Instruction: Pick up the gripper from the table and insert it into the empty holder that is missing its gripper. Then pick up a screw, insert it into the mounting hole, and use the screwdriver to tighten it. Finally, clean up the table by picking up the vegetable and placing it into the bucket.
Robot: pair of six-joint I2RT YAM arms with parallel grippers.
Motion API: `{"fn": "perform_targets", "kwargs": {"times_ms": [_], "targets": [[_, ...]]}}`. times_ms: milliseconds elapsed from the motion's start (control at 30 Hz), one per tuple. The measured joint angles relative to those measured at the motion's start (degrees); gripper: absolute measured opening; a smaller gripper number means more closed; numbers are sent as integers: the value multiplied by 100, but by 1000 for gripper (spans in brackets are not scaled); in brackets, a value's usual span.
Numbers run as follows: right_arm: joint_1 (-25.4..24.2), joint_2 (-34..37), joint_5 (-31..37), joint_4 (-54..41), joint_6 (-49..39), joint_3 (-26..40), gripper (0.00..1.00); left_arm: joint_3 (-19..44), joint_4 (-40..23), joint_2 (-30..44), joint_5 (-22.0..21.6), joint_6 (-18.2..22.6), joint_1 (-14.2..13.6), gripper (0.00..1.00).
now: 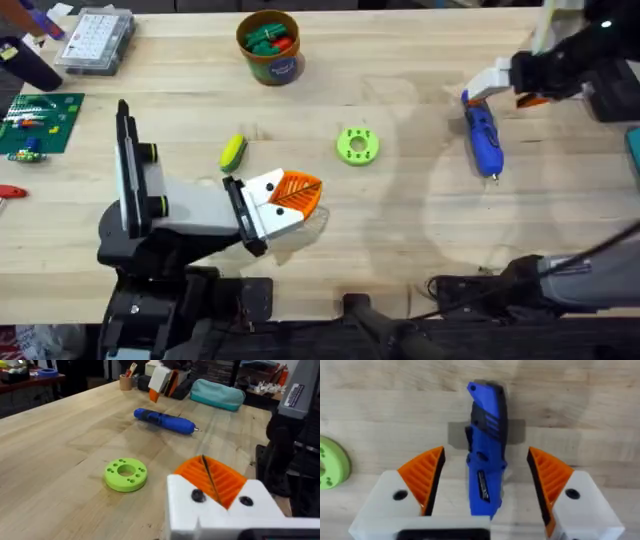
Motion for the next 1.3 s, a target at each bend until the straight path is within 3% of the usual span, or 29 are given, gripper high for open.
{"fn": "perform_targets", "kwargs": {"times_ms": [533,1100,1200,1300], "targets": [[43,978,51,367,-175,-16,988,0,0,1,0,0,0,4],[113,1205,154,388,-195,-19,983,0,0,0,0,-1,0,4],[182,1213,258,389,-223,-19,890,0,0,1,0,0,0,4],[236,1231,349,392,-261,-19,629,0,0,1,-1,-2,0,4]]}}
